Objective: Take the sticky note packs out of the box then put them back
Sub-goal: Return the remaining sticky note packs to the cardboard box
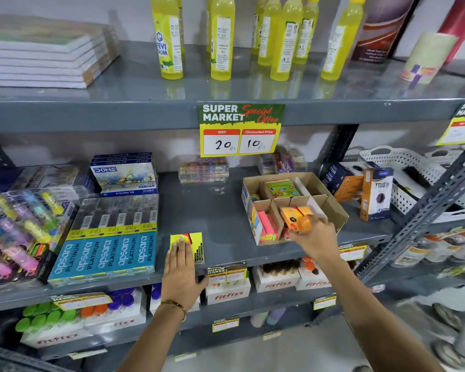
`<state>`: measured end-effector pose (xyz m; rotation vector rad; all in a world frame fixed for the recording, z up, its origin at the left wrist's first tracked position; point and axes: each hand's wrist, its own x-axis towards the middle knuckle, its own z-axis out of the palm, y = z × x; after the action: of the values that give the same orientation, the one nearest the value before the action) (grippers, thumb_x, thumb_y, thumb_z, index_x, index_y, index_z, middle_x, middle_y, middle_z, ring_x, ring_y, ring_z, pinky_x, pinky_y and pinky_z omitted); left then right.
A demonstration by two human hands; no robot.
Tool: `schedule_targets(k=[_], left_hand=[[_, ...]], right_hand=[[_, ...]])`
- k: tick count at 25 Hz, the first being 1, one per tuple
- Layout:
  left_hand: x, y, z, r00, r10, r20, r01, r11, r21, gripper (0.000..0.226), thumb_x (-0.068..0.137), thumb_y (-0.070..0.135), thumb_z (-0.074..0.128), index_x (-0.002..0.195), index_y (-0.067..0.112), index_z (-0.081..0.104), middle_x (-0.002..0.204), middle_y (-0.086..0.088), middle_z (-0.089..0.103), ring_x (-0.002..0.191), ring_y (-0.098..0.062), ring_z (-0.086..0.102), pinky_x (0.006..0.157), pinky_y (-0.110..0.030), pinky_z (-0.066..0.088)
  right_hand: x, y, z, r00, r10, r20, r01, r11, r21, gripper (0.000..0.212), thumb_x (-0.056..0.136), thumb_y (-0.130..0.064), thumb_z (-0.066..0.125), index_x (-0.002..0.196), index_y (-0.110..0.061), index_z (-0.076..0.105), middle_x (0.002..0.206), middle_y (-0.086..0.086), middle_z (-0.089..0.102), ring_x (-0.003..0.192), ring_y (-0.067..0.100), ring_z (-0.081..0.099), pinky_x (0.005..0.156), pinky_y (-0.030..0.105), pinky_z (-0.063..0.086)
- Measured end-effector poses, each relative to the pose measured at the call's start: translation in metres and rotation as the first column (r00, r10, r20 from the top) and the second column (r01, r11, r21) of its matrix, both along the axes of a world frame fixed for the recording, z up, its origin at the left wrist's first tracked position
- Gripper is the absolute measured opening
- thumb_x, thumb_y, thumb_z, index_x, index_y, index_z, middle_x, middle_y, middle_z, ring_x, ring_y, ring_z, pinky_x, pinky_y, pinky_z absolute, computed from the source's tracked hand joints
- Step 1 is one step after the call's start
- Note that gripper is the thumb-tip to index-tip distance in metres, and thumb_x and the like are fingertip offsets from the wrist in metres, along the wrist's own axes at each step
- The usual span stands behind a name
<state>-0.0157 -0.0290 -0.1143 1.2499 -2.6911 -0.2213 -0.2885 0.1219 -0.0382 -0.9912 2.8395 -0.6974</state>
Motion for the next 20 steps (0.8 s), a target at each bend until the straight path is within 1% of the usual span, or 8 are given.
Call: schedule_targets(k=[4,6,11,15,17,18,20], left_hand=[[0.002,-0.001,0.000,1.000,-0.003,0.013,0.003,1.000,0.001,0.102,0.081,0.063,0.049,0.143,0.006,-0.009,0.156,-0.014,-0.005,0.142,-0.029,-0.009,0.111,-0.036,-0.007],[0.001,-0.001,0.000,1.000,0.000,0.024,0.000,1.000,0.001,0.103,0.081,0.064,0.048,0.143,0.006,-0.011,0.156,-0.014,-0.006,0.141,-0.029,-0.009,0.111,-0.036,-0.008],[0.000,-0.002,-0.003,0.998,0.010,0.058,-0.010,1.000,-0.004,0.103,0.081,0.067,0.045,0.143,0.007,-0.011,0.156,-0.013,-0.007,0.141,-0.029,-0.011,0.112,-0.037,-0.007],[-0.001,-0.002,-0.004,0.998,0.015,0.065,-0.015,1.000,-0.011,0.103,0.081,0.067,0.045,0.142,0.006,-0.013,0.156,-0.013,-0.008,0.141,-0.029,-0.012,0.113,-0.038,-0.006],[-0.001,-0.002,-0.004,0.998,0.016,0.063,-0.015,1.000,-0.013,0.103,0.081,0.066,0.046,0.142,0.006,-0.012,0.156,-0.013,-0.008,0.141,-0.029,-0.012,0.113,-0.038,-0.006],[-0.001,-0.002,-0.004,0.998,0.014,0.060,-0.014,1.000,-0.014,0.103,0.081,0.066,0.046,0.143,0.006,-0.012,0.156,-0.013,-0.008,0.141,-0.029,-0.012,0.112,-0.038,-0.006],[0.000,-0.002,-0.005,0.999,0.012,0.043,-0.012,1.000,-0.009,0.104,0.081,0.066,0.047,0.143,0.006,-0.011,0.156,-0.013,-0.007,0.141,-0.029,-0.012,0.112,-0.037,-0.006]], right_hand=[[-0.011,-0.013,-0.020,0.997,0.078,-0.018,-0.076,0.994,0.079,0.051,0.076,-0.050,0.064,0.114,-0.015,0.063,0.115,0.006,0.068,0.118,0.028,0.053,0.102,0.039,0.043],[-0.015,-0.018,-0.023,0.998,0.065,-0.024,-0.062,0.994,0.093,0.055,0.077,-0.053,0.062,0.119,-0.018,0.059,0.121,0.005,0.064,0.123,0.029,0.048,0.104,0.038,0.041],[-0.016,-0.018,-0.031,0.999,0.041,-0.019,-0.039,0.992,0.121,0.062,0.079,-0.054,0.061,0.125,-0.014,0.054,0.130,0.009,0.057,0.132,0.031,0.034,0.106,0.040,0.038],[-0.015,-0.016,-0.027,0.998,0.048,0.026,-0.052,0.983,0.177,0.067,0.082,-0.057,0.060,0.130,-0.012,0.047,0.138,0.012,0.049,0.135,0.034,0.031,0.106,0.043,0.039],[-0.015,-0.014,-0.022,0.994,0.084,0.068,-0.098,0.968,0.229,0.070,0.081,-0.058,0.060,0.133,-0.014,0.043,0.140,0.012,0.046,0.135,0.033,0.033,0.106,0.045,0.042],[-0.016,-0.012,-0.018,0.990,0.109,0.084,-0.126,0.965,0.228,0.070,0.081,-0.056,0.061,0.134,-0.016,0.041,0.140,0.011,0.045,0.133,0.032,0.036,0.105,0.046,0.045],[-0.018,-0.007,-0.011,0.984,0.170,0.054,-0.177,0.966,0.191,0.069,0.080,-0.045,0.067,0.136,-0.017,0.038,0.140,0.011,0.043,0.130,0.031,0.042,0.099,0.045,0.049]])
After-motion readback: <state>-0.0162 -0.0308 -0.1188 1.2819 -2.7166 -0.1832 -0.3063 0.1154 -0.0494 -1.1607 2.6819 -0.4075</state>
